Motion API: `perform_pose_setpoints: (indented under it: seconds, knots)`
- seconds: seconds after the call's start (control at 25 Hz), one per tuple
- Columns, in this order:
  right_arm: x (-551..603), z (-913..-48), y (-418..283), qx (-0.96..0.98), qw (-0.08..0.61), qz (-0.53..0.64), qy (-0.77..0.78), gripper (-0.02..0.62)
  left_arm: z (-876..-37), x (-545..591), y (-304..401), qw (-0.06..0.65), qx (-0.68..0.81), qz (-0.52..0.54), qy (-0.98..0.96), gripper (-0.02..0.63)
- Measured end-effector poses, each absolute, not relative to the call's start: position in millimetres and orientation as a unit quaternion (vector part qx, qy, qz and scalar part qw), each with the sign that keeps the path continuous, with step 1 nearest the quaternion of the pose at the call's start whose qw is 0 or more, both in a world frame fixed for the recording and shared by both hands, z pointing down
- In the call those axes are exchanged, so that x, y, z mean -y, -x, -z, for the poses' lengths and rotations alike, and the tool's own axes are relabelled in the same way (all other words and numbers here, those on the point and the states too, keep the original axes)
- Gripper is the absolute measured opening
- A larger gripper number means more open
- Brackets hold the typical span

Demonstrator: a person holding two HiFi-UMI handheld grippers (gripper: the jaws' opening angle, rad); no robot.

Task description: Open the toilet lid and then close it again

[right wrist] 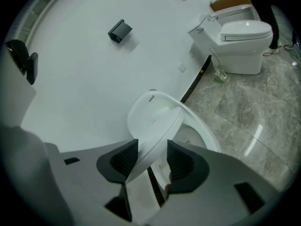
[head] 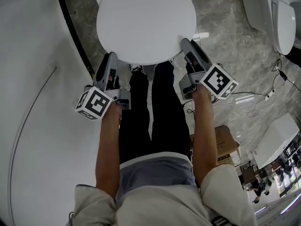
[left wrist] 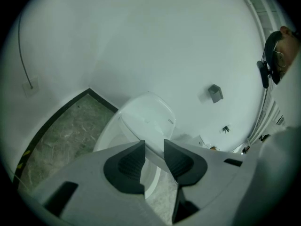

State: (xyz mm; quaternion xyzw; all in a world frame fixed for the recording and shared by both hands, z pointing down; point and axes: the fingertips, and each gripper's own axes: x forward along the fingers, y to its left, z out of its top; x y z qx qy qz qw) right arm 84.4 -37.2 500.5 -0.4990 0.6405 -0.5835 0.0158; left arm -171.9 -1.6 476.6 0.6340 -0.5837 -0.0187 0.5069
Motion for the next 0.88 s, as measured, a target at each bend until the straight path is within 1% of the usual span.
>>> perform_pose_setpoints:
  seconds: [0.24,0.48,0.68,0.88]
  knots:
    - [58,-476,-84,-0.636,0.044,0.586,0.5,0.193,-450,25,175,0.495,0.588,0.036,-0.639,0.117]
    - [83,-454,-82,-0.615,0.095,0.602,0.5,0.196,-428,52,179,0.477,0.59,0.057,-0.649,0.117]
    - [102,-442,-81,-0.613,0.108,0.601,0.502,0.196,-415,74,181,0.463,0.589,0.068,-0.659,0.115]
    - [128,-428,-87,-0.61,0.136,0.604,0.494,0.196,-398,104,178,0.451,0.592,0.085,-0.663,0.114]
